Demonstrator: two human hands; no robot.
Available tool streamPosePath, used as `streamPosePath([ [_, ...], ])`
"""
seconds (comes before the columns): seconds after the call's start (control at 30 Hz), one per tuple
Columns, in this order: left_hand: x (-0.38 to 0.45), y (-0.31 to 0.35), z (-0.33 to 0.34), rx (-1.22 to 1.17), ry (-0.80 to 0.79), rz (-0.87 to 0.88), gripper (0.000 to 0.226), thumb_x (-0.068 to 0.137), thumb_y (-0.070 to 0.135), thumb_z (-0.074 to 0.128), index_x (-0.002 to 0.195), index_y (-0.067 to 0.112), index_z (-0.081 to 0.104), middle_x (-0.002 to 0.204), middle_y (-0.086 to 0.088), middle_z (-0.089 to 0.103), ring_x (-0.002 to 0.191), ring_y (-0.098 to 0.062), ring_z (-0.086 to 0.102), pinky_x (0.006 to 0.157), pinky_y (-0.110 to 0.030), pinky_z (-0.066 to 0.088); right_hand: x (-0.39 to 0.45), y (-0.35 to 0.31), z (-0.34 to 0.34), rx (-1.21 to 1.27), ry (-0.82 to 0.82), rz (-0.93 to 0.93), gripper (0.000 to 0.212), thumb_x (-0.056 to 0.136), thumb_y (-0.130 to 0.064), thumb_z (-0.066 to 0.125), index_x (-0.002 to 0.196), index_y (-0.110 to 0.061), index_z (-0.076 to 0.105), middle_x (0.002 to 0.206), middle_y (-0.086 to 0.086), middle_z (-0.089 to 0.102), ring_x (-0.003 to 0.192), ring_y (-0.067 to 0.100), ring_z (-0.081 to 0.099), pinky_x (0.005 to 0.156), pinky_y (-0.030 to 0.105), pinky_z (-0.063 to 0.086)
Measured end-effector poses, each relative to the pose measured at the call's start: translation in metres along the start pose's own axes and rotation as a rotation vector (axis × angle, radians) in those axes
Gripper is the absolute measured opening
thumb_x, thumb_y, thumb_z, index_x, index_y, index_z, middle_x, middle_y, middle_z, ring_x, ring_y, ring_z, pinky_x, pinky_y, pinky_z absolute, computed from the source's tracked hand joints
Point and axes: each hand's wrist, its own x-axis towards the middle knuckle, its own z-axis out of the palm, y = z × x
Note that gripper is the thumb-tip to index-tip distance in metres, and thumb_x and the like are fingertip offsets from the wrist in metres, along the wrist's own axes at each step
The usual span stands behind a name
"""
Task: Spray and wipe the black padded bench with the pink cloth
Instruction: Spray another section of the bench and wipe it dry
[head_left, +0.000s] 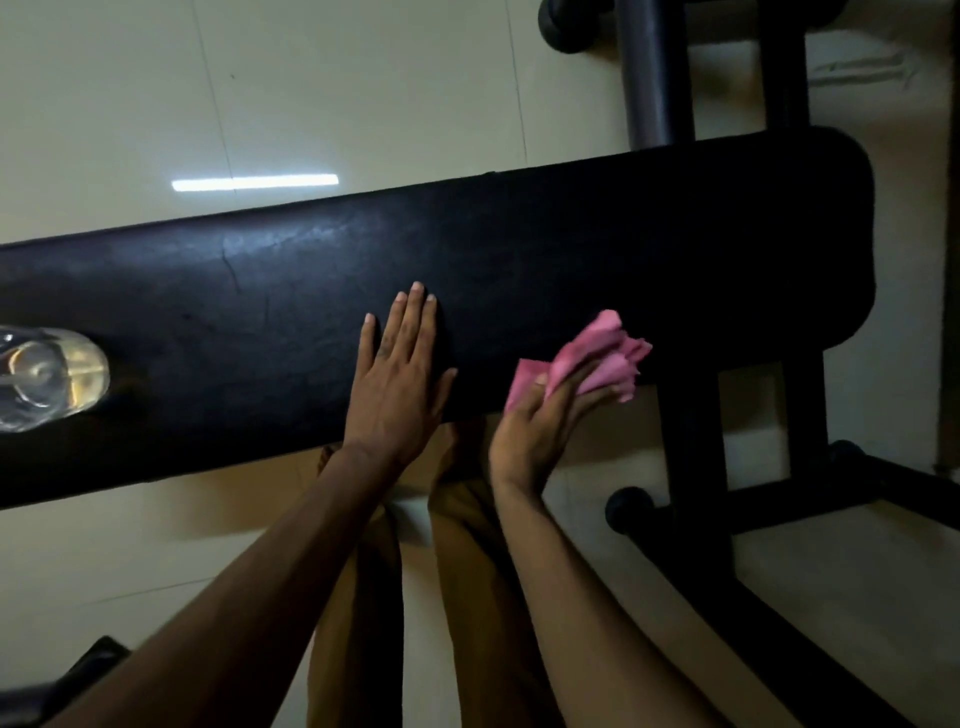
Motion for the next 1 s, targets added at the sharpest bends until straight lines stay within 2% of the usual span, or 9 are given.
streamPosePath([
  [0.13,-0.012,-0.013,-0.001,-0.011,0.003,-0.008,0.072,0.102,0.030,0.045,0.158,0.009,0.006,0.167,-0.008,-0.002,0.153,-0.021,-0.005,0.124,-0.050,0.002,-0.036,0.029,-0.005,-0.183,-0.323,-0.390,0.066,0.103,-0.032,0.036,0.158,-0.029,0.001,0.166,0.000,-0.015,0.153,0.018,-0.012,0.121,0.052,0.023],
  [0.2,-0.021,-0.024,-0.005,-0.023,0.009,-0.039,0.074,0.100,0.027,0.047,0.158,0.008,0.006,0.166,-0.008,-0.002,0.153,-0.021,-0.006,0.124,-0.051,0.002,-0.034,0.034,-0.008,-0.164,-0.291,-0.350,0.064,0.099,-0.035,0.030,0.159,-0.023,0.009,0.167,0.001,-0.008,0.153,0.016,-0.010,0.122,0.050,0.020],
  [0.33,-0.042,-0.053,-0.010,0.000,-0.018,-0.064,0.076,0.099,0.033,0.046,0.159,0.010,0.004,0.166,-0.008,-0.004,0.153,-0.021,-0.008,0.124,-0.052,0.002,-0.047,0.000,0.030,-0.141,-0.145,-0.159,0.065,0.099,-0.036,0.032,0.158,-0.018,0.012,0.165,0.008,-0.010,0.153,0.029,-0.008,0.123,0.055,0.009],
  [0.43,-0.059,-0.074,-0.010,0.022,-0.026,-0.113,0.076,0.100,0.037,0.043,0.159,0.011,0.002,0.166,-0.008,-0.004,0.153,-0.021,-0.007,0.124,-0.053,0.003,-0.059,0.009,0.036,-0.443,-0.212,-0.385,0.065,0.102,-0.036,0.033,0.159,-0.013,0.012,0.165,0.021,-0.001,0.153,0.036,-0.005,0.124,0.053,0.005],
  [0.53,-0.075,-0.093,-0.008,0.012,-0.003,-0.156,0.076,0.101,0.040,0.042,0.159,0.012,0.002,0.166,-0.008,-0.004,0.153,-0.021,-0.006,0.124,-0.052,0.003,-0.046,0.039,0.007,-0.708,-0.365,-0.656,0.076,0.098,-0.032,0.044,0.159,-0.018,0.002,0.165,0.018,-0.005,0.152,0.035,-0.007,0.123,0.052,0.006],
  [0.7,-0.092,-0.112,-0.004,-0.004,0.019,-0.159,0.075,0.102,0.042,0.041,0.159,0.012,0.002,0.166,-0.007,-0.004,0.153,-0.020,-0.006,0.125,-0.050,0.003,-0.069,0.024,0.028,-0.604,-0.298,-0.494,0.081,0.096,-0.024,0.053,0.159,-0.023,0.002,0.164,0.014,-0.013,0.152,0.033,-0.011,0.124,0.052,0.005],
  [0.77,-0.096,-0.116,-0.005,-0.030,0.027,-0.172,0.075,0.102,0.040,0.043,0.159,0.011,0.003,0.166,-0.008,-0.003,0.153,-0.020,-0.005,0.125,-0.049,0.003,-0.087,0.016,0.042,-0.599,-0.349,-0.640,0.073,0.095,-0.015,0.042,0.159,-0.022,0.008,0.163,0.015,-0.011,0.152,0.033,-0.010,0.123,0.052,0.002],
  [0.87,-0.099,-0.124,-0.007,-0.052,0.034,-0.182,0.075,0.101,0.036,0.045,0.159,0.010,0.004,0.166,-0.010,-0.002,0.153,-0.021,-0.004,0.125,-0.047,0.004,-0.092,0.010,0.043,-0.736,-0.587,-0.945,0.075,0.085,-0.012,0.023,0.159,-0.022,0.009,0.163,0.014,-0.010,0.151,0.032,-0.012,0.123,0.048,-0.004],
  [1.0,-0.110,-0.142,-0.007,-0.064,0.050,-0.219,0.078,0.100,0.037,0.048,0.159,0.010,0.004,0.167,-0.010,-0.001,0.153,-0.022,-0.003,0.125,-0.047,0.005,-0.077,0.011,0.040,-0.846,-0.554,-1.066,0.084,0.085,-0.008,0.039,0.159,-0.023,0.004,0.165,0.015,-0.006,0.152,0.031,-0.009,0.123,0.044,-0.009],
])
